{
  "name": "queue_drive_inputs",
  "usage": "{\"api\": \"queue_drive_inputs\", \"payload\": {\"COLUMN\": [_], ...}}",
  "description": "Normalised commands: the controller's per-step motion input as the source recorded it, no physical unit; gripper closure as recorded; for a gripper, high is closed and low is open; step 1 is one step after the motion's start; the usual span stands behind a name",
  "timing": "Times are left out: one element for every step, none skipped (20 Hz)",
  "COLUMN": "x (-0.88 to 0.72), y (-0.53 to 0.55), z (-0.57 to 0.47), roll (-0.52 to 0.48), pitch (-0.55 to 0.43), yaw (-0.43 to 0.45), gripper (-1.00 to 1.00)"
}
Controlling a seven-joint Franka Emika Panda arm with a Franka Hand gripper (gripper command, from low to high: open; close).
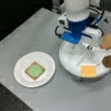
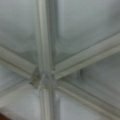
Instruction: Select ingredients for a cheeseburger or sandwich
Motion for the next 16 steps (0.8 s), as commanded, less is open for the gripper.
{"api": "queue_drive_inputs", "payload": {"x": [-0.25,-0.25,-0.26,-0.26,-0.26,-0.27,-0.27,-0.27,-0.27,-0.27,-0.27,-0.27,-0.28,-0.28,-0.28,-0.28], "y": [0.14,0.15,0.16,0.16,0.17,0.18,0.18,0.18,0.17,0.16,0.14,0.12,0.10,0.08,0.06,0.04], "z": [-0.19,-0.18,-0.19,-0.18,-0.17,-0.16,-0.16,-0.16,-0.15,-0.16,-0.16,-0.17,-0.17,-0.17,-0.17,-0.17], "roll": [-0.230,-0.250,-0.263,-0.262,-0.272,-0.271,-0.263,-0.257,-0.246,-0.233,-0.223,-0.214,-0.208,-0.203,-0.194,-0.188], "pitch": [-0.190,-0.185,-0.180,-0.178,-0.174,-0.176,-0.180,-0.187,-0.190,-0.196,-0.202,-0.206,-0.205,-0.206,-0.208,-0.214], "yaw": [0.000,-0.003,-0.008,-0.009,-0.009,-0.004,0.002,0.015,0.022,0.036,0.047,0.055,0.065,0.069,0.067,0.077], "gripper": [-1.00,-1.00,-1.00,-1.00,-1.00,-1.00,-1.00,-1.00,-1.00,-1.00,-1.00,-1.00,-1.00,-1.00,-1.00,-1.00]}}
